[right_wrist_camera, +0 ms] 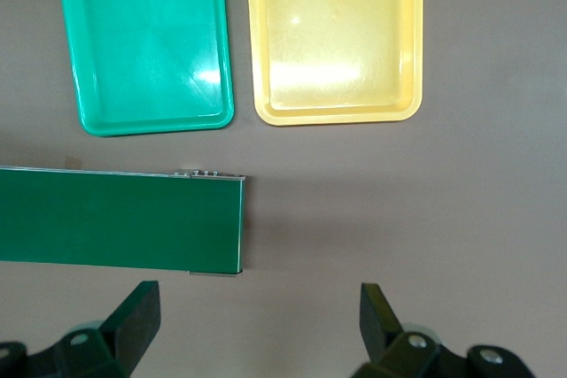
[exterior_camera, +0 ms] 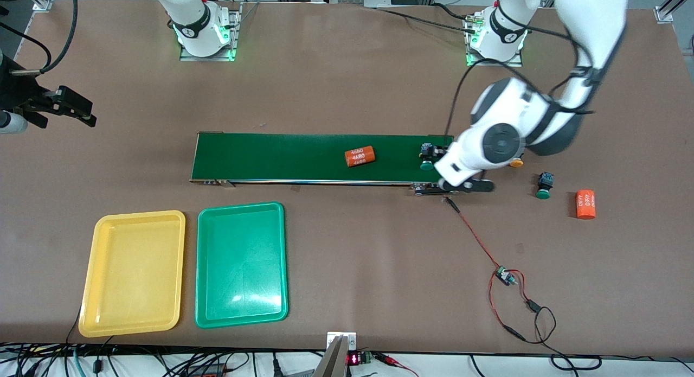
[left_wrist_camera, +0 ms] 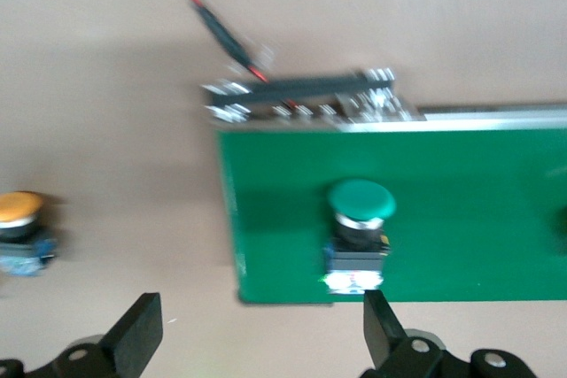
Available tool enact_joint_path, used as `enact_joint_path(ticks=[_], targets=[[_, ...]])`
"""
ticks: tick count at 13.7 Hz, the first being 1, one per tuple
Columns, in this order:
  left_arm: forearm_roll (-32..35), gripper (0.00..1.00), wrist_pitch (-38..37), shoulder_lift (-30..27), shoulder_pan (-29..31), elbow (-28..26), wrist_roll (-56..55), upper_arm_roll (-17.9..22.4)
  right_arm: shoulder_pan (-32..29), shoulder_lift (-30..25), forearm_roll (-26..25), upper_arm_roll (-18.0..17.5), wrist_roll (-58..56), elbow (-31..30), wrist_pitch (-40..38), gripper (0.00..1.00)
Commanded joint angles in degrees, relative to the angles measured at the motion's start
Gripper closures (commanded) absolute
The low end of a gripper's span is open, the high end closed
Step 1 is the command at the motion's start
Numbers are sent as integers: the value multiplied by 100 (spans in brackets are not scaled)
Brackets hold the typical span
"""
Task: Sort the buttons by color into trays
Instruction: 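Carry the green button onto the belt and release it, then return the left gripper and grasp another green-capped button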
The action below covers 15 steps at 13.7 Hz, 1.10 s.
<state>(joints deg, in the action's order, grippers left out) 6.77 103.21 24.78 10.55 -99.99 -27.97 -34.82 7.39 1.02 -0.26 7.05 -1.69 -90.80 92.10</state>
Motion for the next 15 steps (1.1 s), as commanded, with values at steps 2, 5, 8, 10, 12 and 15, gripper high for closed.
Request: enact_joint_path(ticks=[2, 5, 8, 10, 12, 15], targets=[[506, 0, -222, 377, 876, 646, 701, 2, -36, 3, 8, -11, -42, 10, 18, 0], [1648, 0, -187, 799, 1255, 885, 1425, 28, -44, 3, 8, -11, -42, 19, 10, 0], [2065, 0, 128, 1194, 1764, 692, 2056, 28, -44, 3, 8, -11, -59, 27, -25, 0], [2082, 0, 444, 1336, 2072, 386, 2567, 46, -44, 12, -1, -11, -51, 27, 27, 0], [2082, 0, 944, 1354, 2415, -80, 2595, 81, -18, 126, 8, -11, -42, 36, 36, 0], [2397, 0, 1202, 1381, 2530, -398, 2604, 160, -9, 135, -1, -11, -59, 45, 88, 0]])
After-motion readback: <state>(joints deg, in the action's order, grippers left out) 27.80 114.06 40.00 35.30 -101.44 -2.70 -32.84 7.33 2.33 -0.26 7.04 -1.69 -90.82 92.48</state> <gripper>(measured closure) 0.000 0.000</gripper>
